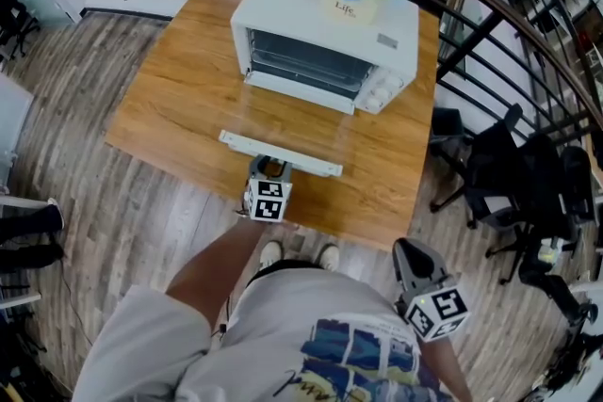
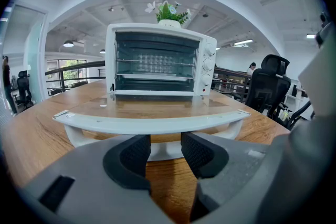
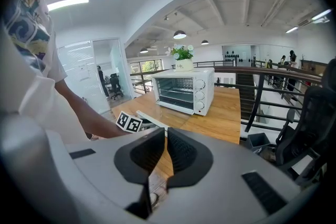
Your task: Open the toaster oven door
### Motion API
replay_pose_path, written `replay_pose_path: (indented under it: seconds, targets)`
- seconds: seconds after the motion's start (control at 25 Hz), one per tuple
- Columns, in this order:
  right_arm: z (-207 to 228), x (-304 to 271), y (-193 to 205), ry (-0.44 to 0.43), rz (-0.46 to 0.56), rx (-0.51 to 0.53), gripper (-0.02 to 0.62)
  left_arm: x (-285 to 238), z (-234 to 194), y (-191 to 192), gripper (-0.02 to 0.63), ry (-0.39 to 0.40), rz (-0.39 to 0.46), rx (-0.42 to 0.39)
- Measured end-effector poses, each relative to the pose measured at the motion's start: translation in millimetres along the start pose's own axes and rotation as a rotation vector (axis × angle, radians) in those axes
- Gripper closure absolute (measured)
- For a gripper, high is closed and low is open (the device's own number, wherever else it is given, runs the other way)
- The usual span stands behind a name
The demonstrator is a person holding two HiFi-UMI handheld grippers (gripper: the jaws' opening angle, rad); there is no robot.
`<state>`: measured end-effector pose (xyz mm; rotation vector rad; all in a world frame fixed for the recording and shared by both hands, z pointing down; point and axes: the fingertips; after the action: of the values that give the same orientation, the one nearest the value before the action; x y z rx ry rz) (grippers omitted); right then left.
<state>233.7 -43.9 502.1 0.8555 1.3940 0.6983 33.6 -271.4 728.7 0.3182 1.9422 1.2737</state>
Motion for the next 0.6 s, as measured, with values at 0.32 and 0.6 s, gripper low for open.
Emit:
replay_pose_path:
  seconds: [0.32,0.6]
  targets:
    - [-3.8,0.5,0.5,-0.01,0.001,0.004,0.583,0.7,0.4,0.0,0.436,0.001,0.0,0.0]
    - [-4.4,2.8,3.3,-0.005,-0.002,0.002,0.592,1.5,0.8,0.1,0.436,-0.001,0.002,-0.001]
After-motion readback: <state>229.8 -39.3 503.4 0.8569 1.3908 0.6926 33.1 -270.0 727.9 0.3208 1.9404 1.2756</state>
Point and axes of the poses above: the fingertips, and each gripper's own axes: x backward along the fingers, z to its right, y out of its underside, and after that the axes turned 15 degrees about y, right-handed
